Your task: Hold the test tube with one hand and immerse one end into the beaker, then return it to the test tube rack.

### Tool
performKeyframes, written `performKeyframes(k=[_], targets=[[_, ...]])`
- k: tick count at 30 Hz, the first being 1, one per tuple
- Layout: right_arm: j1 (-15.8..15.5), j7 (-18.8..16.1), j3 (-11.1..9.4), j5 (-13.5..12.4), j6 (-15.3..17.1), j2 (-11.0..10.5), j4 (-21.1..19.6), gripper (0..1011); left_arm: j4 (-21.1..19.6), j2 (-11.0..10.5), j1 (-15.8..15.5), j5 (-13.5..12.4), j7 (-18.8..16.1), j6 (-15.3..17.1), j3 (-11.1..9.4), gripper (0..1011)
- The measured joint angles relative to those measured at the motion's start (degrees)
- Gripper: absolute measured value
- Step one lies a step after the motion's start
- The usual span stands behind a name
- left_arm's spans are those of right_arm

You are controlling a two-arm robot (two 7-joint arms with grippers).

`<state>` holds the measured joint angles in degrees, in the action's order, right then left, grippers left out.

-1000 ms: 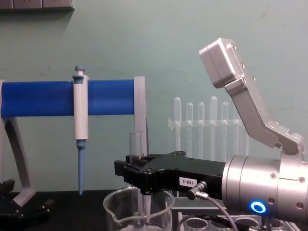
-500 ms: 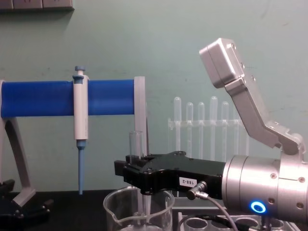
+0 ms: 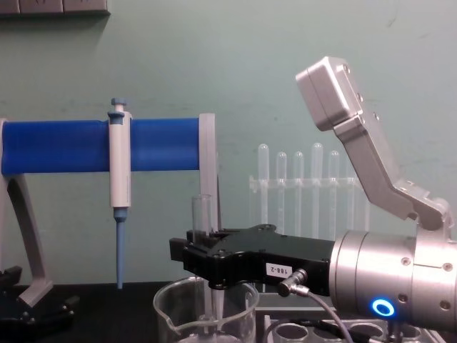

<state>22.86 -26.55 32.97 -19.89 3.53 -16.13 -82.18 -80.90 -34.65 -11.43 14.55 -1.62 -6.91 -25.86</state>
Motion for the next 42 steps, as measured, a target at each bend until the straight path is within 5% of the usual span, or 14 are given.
performKeyframes(k=[42], targets=[[0.0,0.0,0.0,0.0,0.0,0.0,0.0,227,0.0,0.0,0.0,0.0,0.0,0.0,0.0,1000]])
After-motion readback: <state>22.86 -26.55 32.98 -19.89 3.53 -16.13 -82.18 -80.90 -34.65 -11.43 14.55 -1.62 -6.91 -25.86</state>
